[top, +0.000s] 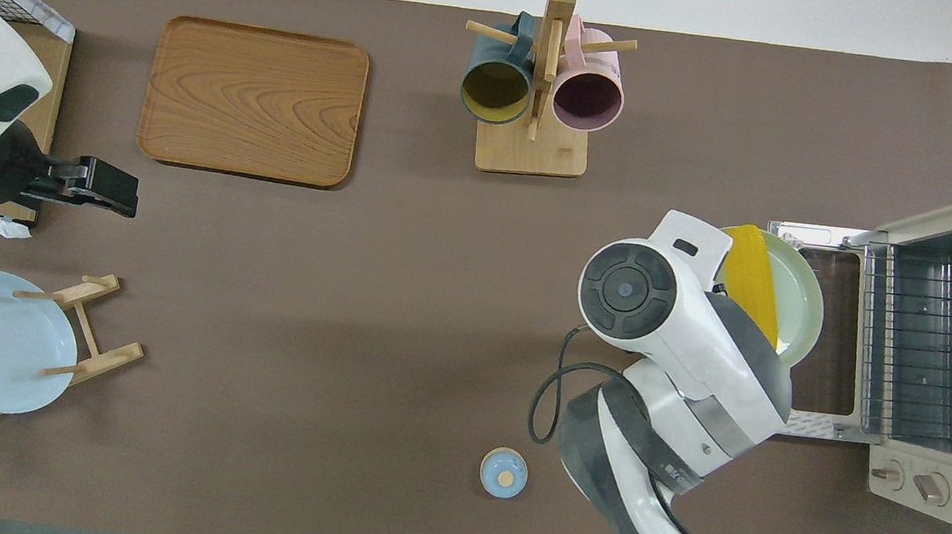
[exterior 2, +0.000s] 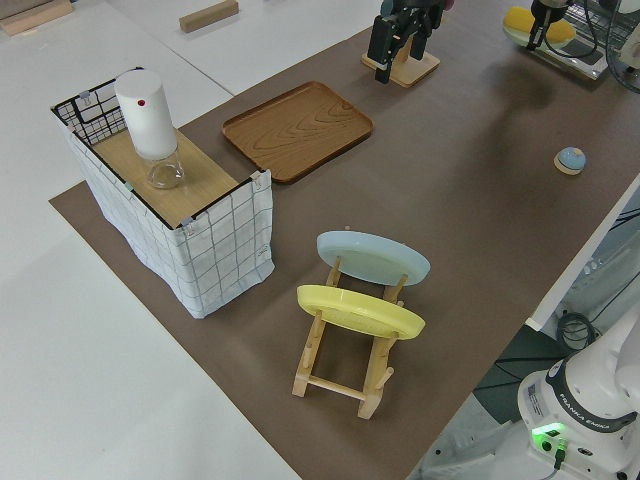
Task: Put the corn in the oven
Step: 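Carry the plate with corn into the open oven with the right gripper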
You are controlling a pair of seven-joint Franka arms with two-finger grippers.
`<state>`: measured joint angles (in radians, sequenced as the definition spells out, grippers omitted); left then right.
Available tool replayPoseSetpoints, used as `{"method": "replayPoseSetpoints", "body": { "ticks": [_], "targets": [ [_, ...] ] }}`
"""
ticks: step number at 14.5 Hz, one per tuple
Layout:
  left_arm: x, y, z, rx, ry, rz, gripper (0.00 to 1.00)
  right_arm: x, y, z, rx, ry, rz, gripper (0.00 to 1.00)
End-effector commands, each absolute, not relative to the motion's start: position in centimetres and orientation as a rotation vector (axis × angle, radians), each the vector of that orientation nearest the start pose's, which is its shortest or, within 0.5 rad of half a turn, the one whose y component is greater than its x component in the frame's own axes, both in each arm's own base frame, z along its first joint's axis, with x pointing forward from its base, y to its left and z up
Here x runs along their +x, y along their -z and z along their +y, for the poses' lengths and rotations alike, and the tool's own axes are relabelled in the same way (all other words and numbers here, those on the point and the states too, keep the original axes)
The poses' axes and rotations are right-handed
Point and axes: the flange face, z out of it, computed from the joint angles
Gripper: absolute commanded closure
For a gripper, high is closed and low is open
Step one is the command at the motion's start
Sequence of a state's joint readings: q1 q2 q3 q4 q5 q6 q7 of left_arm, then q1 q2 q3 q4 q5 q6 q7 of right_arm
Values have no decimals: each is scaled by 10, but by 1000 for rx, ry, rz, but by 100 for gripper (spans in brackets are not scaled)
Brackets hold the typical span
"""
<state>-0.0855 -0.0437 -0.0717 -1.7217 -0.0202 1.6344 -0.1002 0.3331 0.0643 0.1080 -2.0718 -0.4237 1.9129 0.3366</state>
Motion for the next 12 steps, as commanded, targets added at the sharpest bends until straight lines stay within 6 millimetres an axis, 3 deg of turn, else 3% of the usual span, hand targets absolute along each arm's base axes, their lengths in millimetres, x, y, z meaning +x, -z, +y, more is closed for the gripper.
{"method": "replayPoseSetpoints", "body": {
  "ticks": [1, 4, 7, 12],
  "targets": [
    [530, -587, -78, -3133, -76, 74, 0, 491, -399, 154, -3572, -225, -456, 100],
    [530, -588, -76, -3134, -74, 67, 0, 501, -401, 110, -3571, -268, -296, 100],
    [529, -588, -77, -3133, -74, 69, 0, 503, -395, 77, -3552, -322, -272, 100],
    [530, -588, -76, -3134, -74, 64, 0, 508, -388, 36, -3507, -354, -265, 100]
  ]
}}
